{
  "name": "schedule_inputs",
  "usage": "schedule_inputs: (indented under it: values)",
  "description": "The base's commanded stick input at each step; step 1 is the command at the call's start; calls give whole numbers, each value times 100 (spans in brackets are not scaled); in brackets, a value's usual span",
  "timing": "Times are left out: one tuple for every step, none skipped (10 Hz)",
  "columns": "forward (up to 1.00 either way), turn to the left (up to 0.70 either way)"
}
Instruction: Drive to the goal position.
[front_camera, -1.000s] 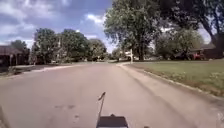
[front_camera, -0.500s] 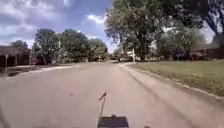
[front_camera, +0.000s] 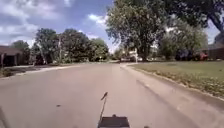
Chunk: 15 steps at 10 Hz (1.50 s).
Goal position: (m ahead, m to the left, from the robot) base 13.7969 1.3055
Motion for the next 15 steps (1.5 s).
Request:
schedule_inputs:
  values:
    - [100, 0]
    - [100, 0]
    - [100, 0]
    - [100, 0]
    - [100, 0]
    - [100, 0]
    - [100, 0]
    - [100, 0]
    - [100, -23]
    - [100, -28]
    - [100, -22]
    - [100, -7]
    - [100, 0]
    - [100, 0]
    - [100, 0]
